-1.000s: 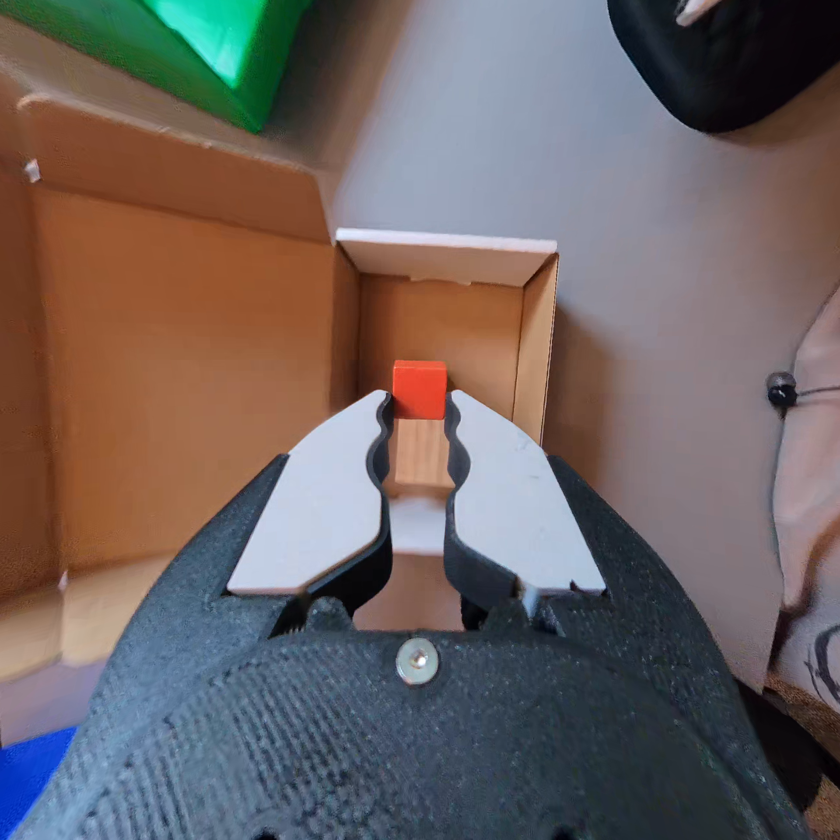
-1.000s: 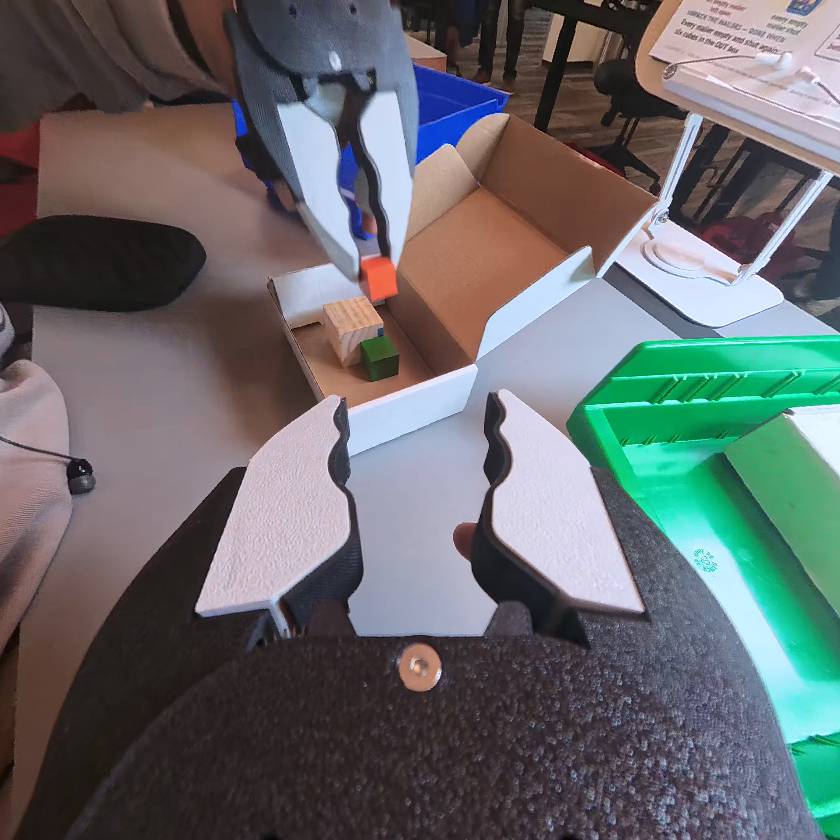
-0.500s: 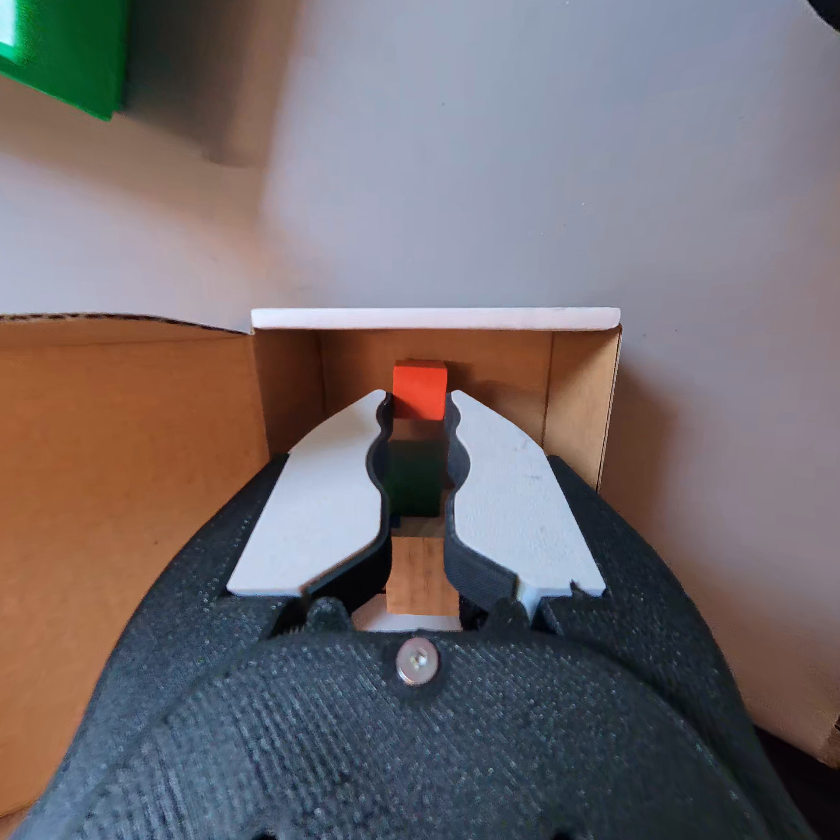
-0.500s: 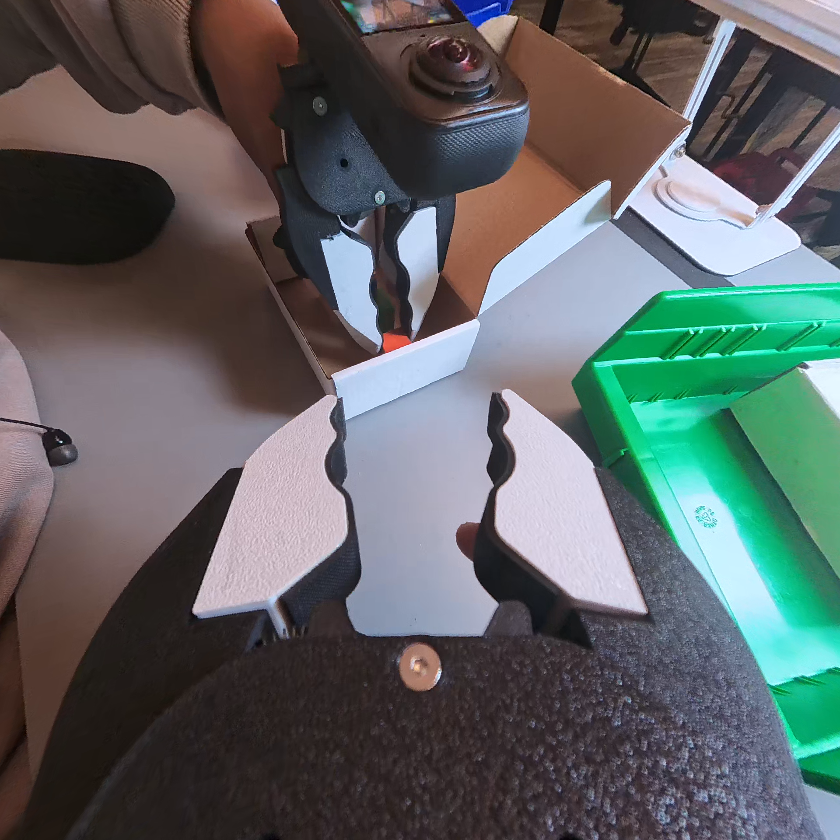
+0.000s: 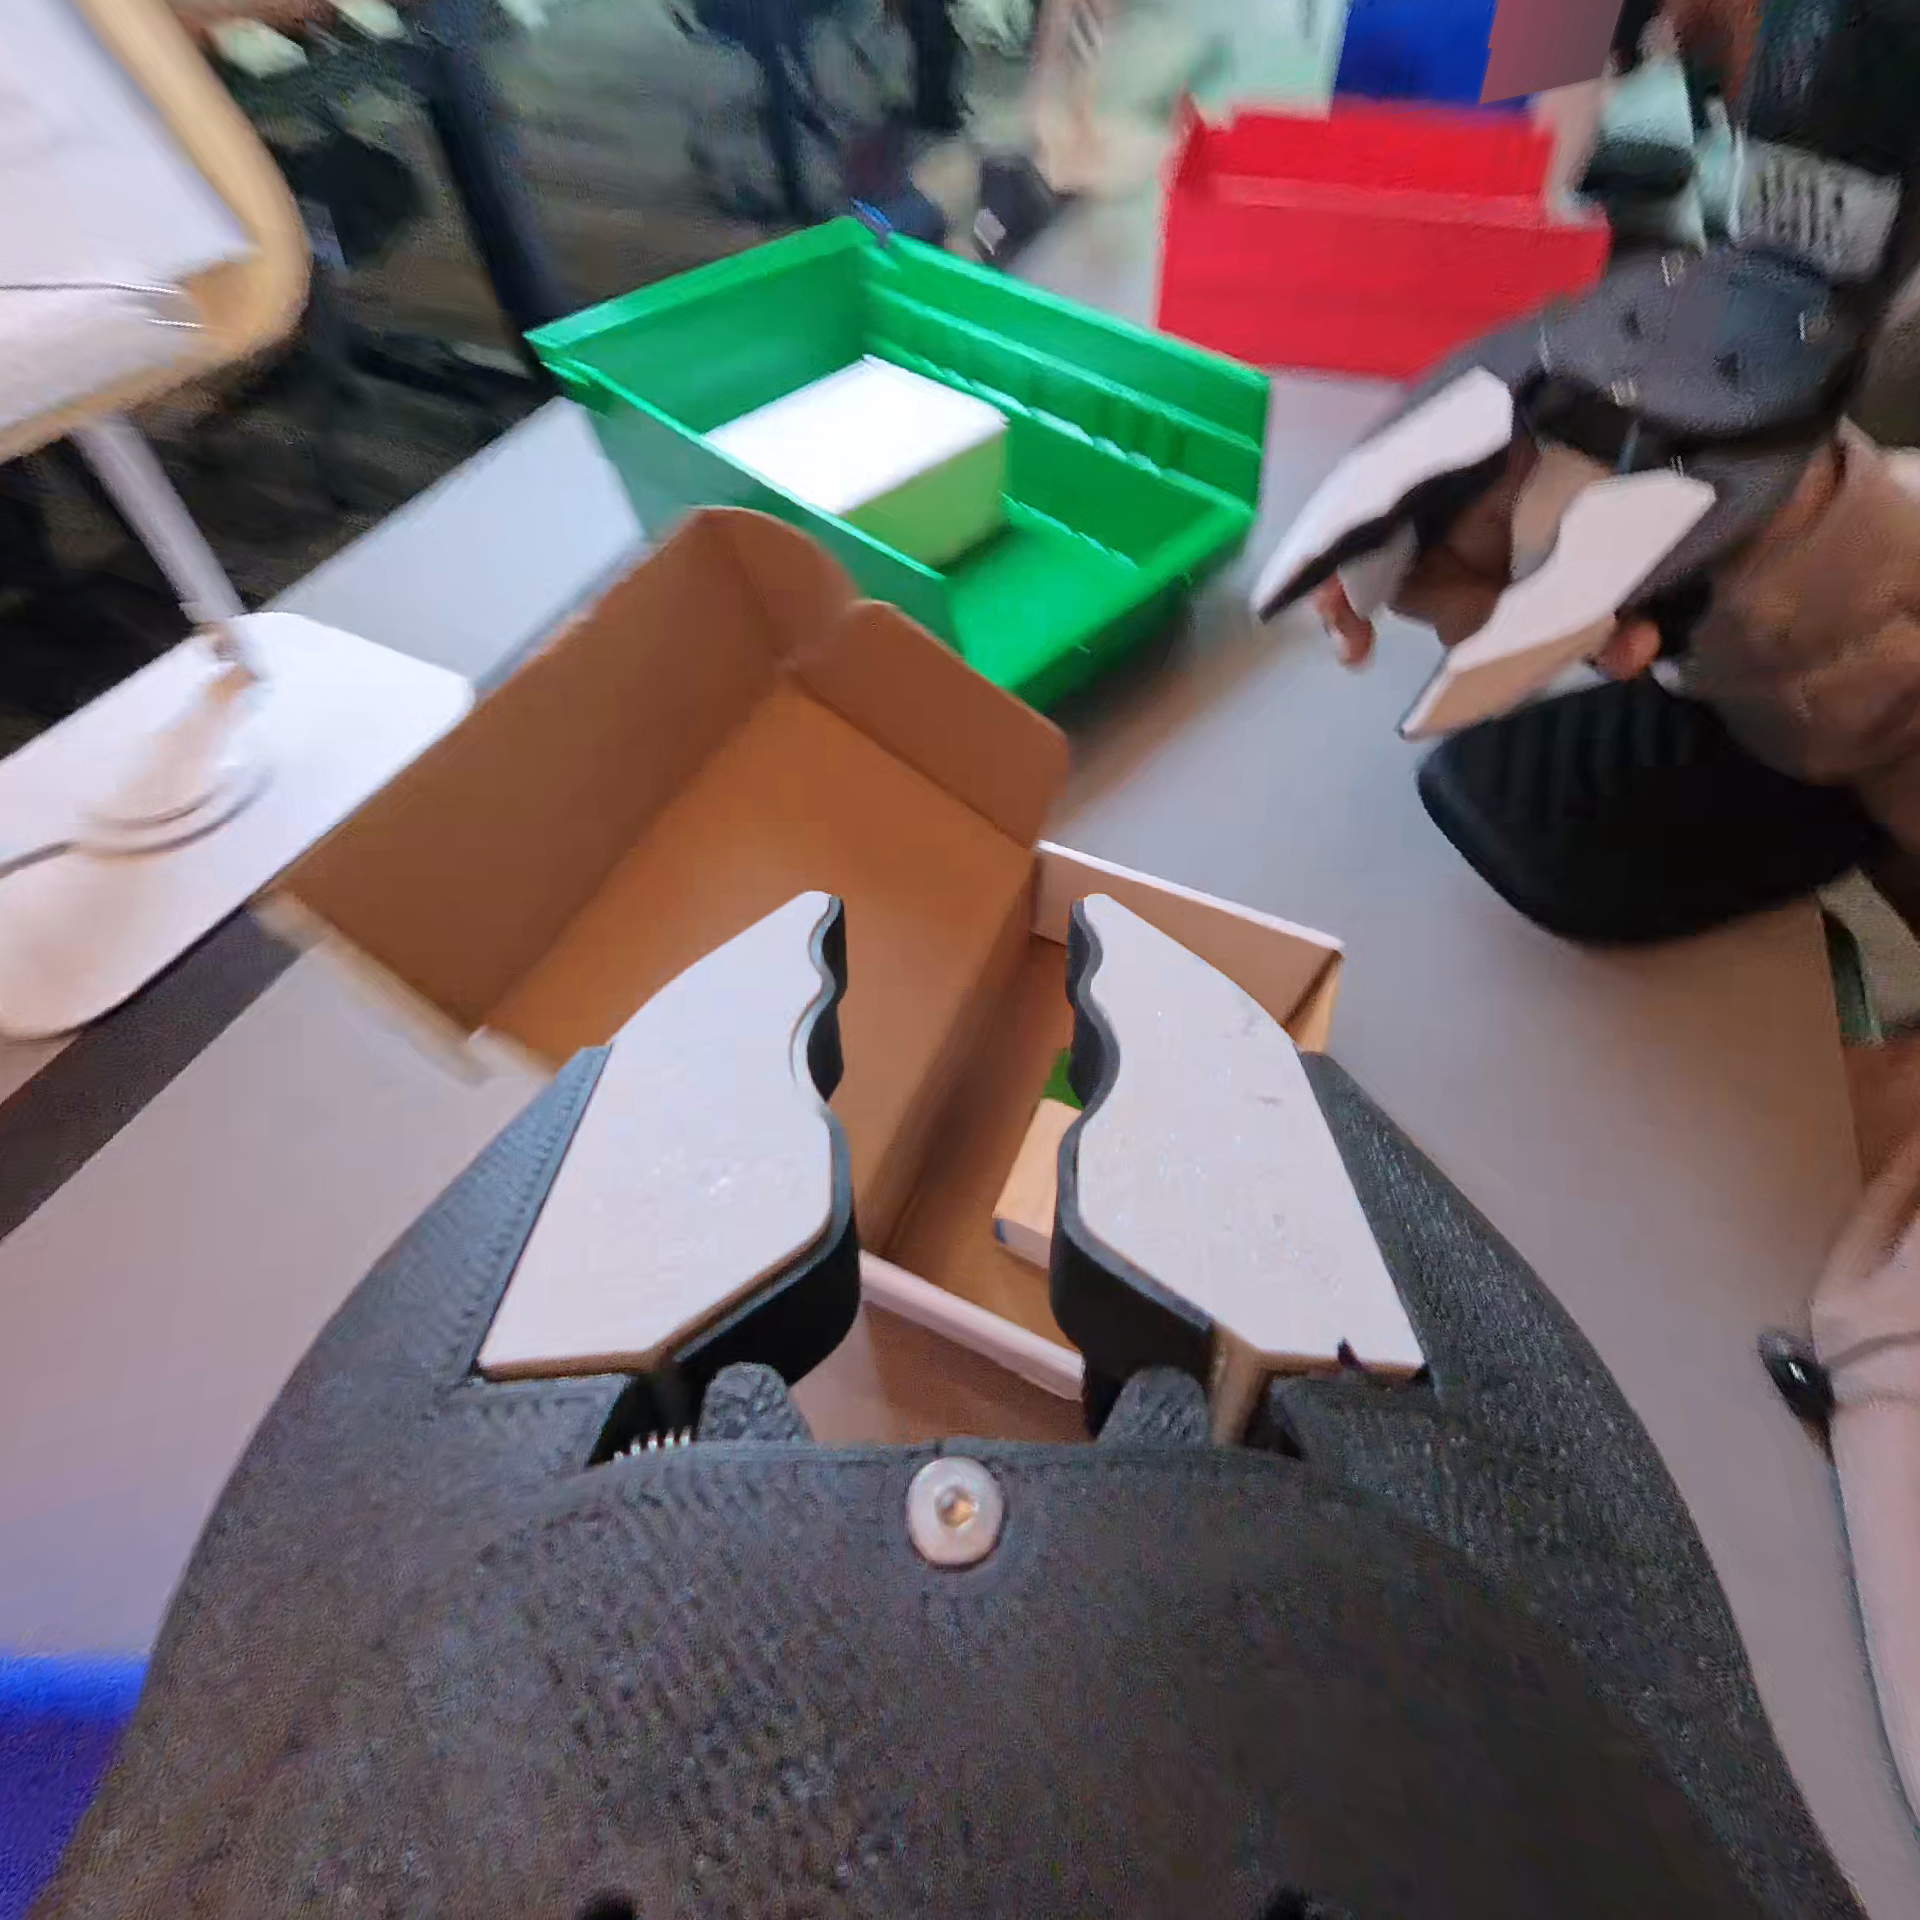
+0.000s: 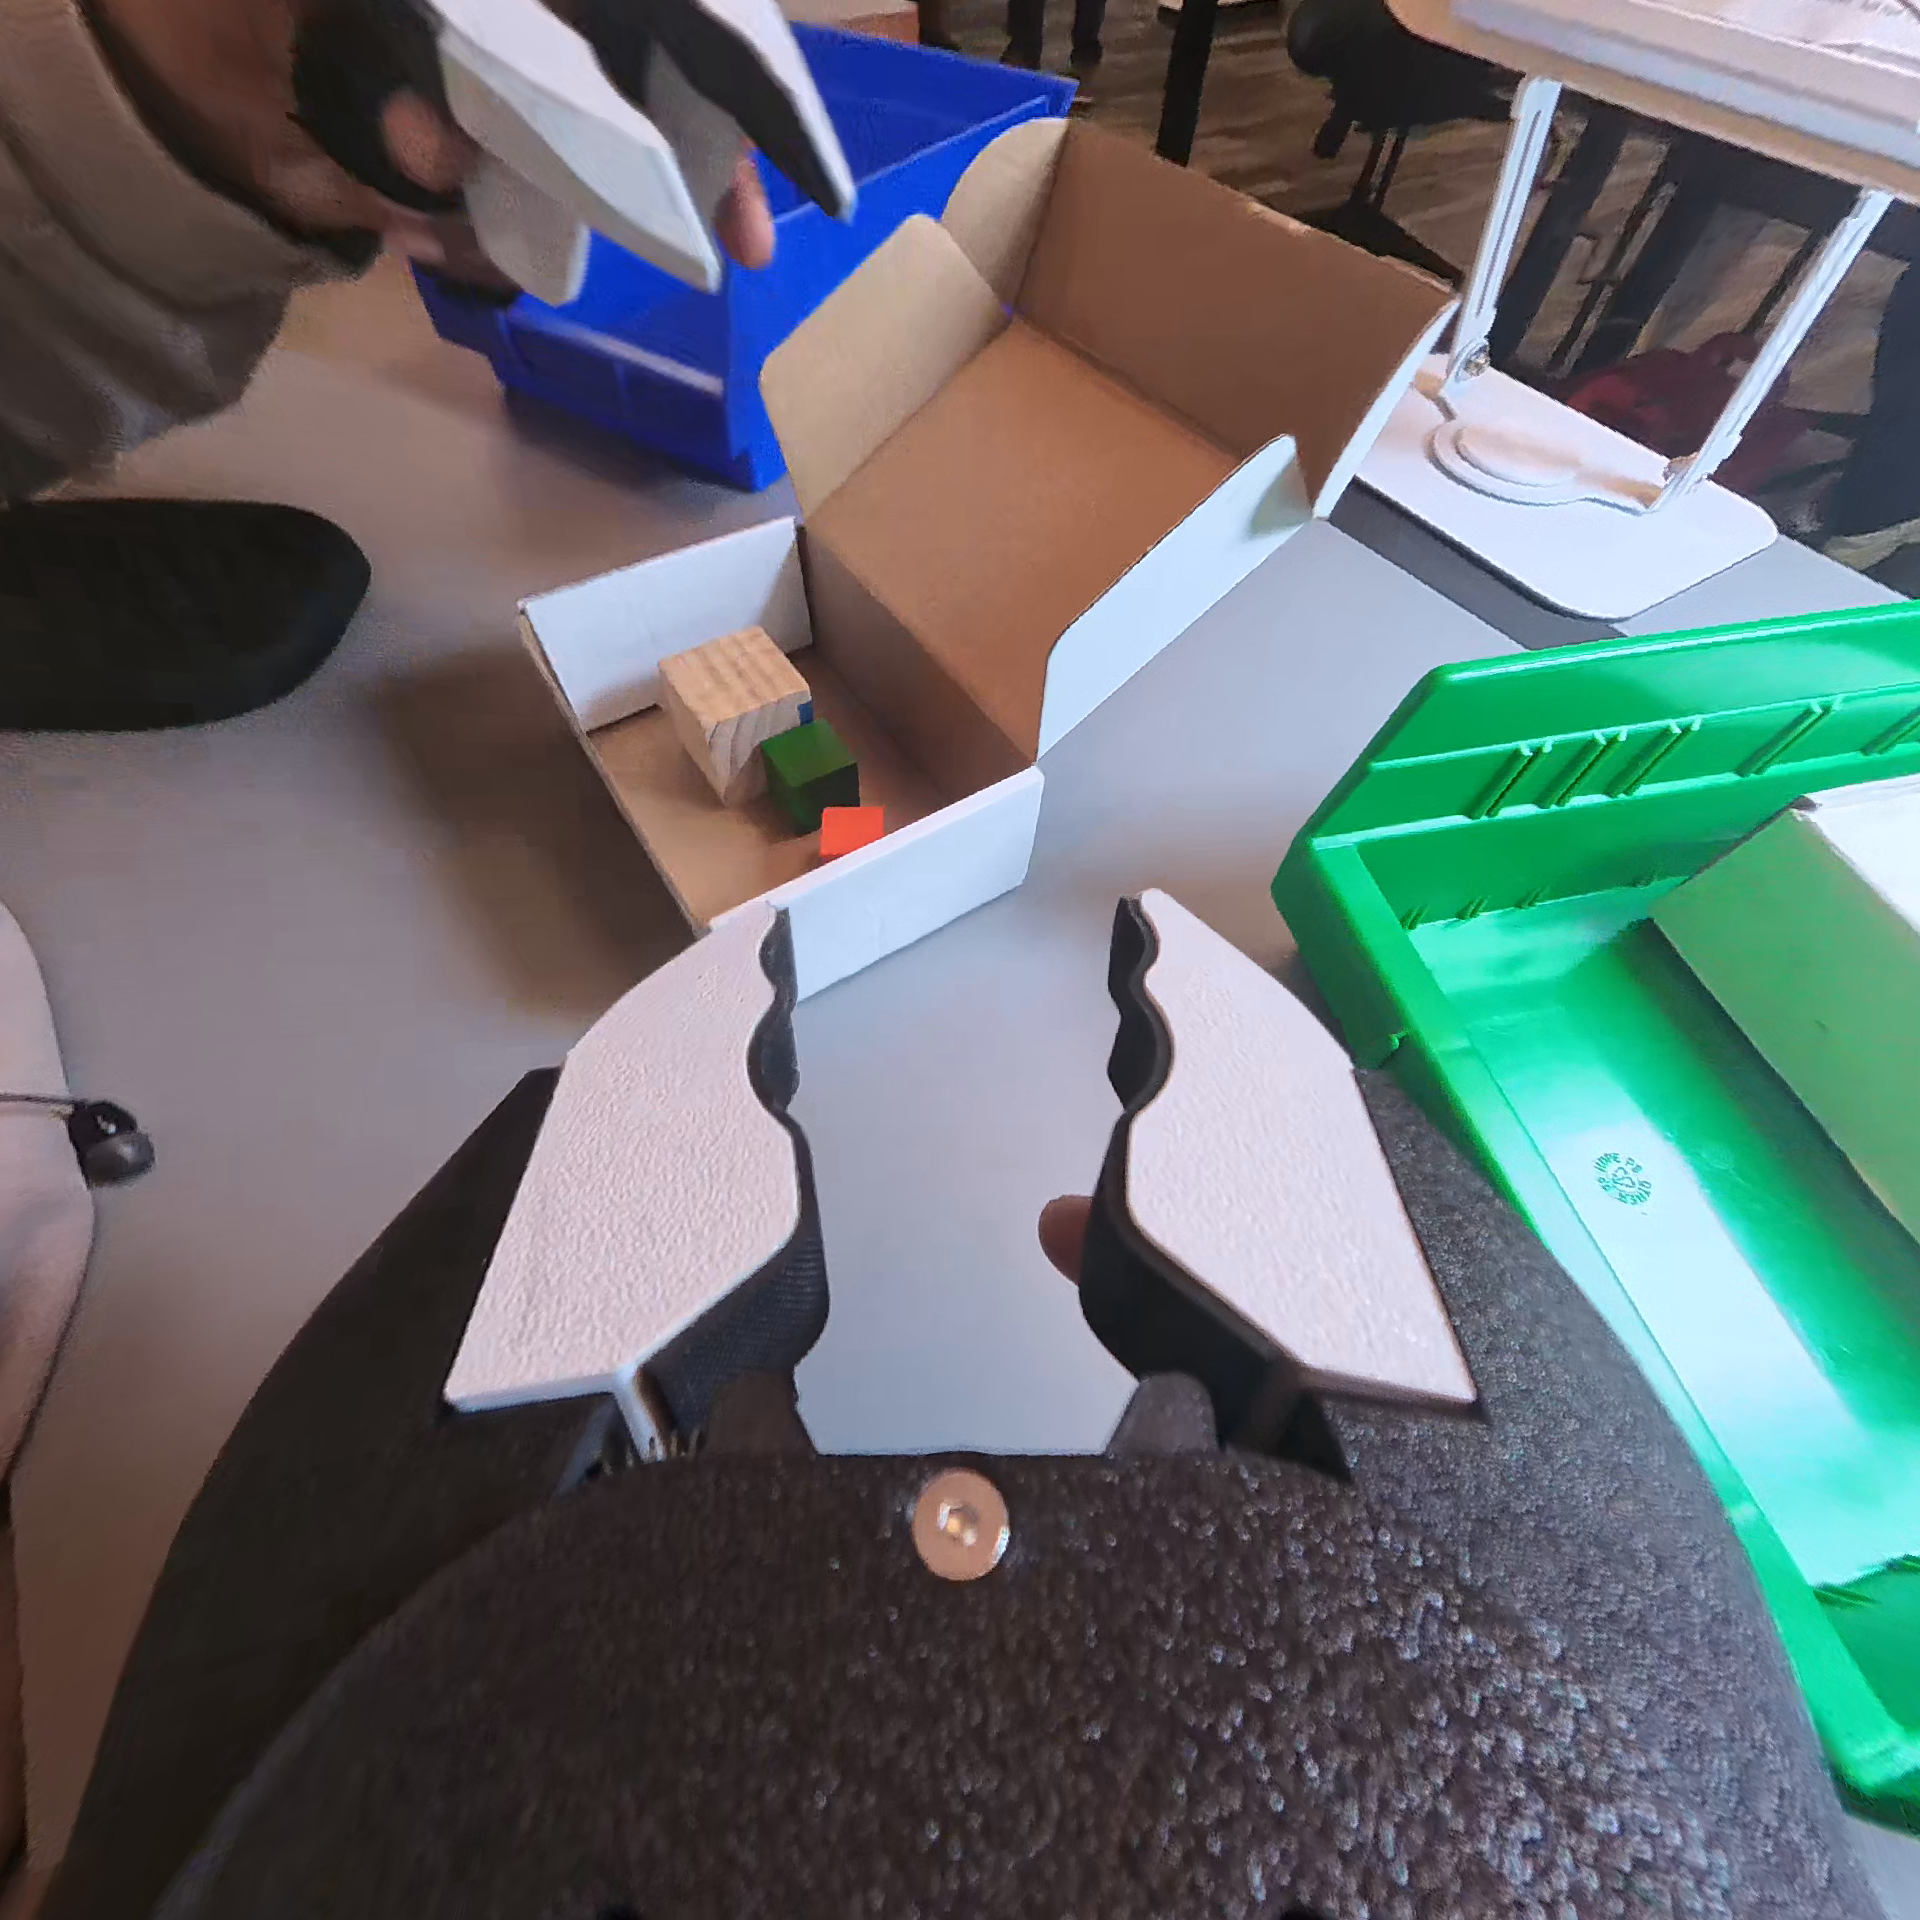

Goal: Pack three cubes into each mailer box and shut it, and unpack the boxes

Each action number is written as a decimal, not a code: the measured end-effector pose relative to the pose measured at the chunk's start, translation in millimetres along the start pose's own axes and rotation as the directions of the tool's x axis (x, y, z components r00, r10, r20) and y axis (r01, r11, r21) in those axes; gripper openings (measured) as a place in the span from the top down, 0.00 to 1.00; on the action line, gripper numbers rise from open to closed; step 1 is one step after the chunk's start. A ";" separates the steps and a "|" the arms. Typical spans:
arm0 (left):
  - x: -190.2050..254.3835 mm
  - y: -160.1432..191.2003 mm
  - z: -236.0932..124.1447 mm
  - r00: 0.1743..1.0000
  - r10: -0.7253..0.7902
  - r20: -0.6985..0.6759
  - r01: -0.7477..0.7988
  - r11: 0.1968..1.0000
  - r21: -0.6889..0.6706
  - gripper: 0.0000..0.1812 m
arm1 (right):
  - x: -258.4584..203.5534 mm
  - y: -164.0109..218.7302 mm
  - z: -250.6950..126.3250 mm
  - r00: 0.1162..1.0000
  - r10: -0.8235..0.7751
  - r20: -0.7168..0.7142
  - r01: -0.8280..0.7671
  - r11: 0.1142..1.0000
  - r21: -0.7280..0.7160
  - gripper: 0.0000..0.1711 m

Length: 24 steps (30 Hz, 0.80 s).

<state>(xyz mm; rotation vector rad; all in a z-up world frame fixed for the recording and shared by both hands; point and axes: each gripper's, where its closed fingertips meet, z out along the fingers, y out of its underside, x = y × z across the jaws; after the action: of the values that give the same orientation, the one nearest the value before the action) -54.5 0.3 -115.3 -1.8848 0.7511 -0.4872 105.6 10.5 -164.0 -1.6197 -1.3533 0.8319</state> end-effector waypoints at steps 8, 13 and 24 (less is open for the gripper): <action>-57.4 39.4 -57.1 0.897 -0.404 0.182 0.343 0.893 0.293 0.80 | 31.8 -22.9 39.0 0.991 0.109 -0.076 -0.106 0.993 0.052 0.77; -70.4 41.6 -35.2 0.870 -0.452 0.198 0.402 0.882 0.247 0.77 | 48.7 -47.4 68.8 0.952 0.307 -0.012 -0.305 0.949 0.074 0.71; -70.8 47.9 4.2 0.888 -0.429 0.166 0.415 0.902 0.115 0.90 | 53.5 -48.1 102.8 0.959 0.262 -0.103 -0.262 0.965 0.016 0.90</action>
<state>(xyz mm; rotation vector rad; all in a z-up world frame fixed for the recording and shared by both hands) -116.7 37.5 -160.8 -1.9921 0.1860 -0.5882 4.7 85.0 -162.4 -1.8410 -1.0784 0.8884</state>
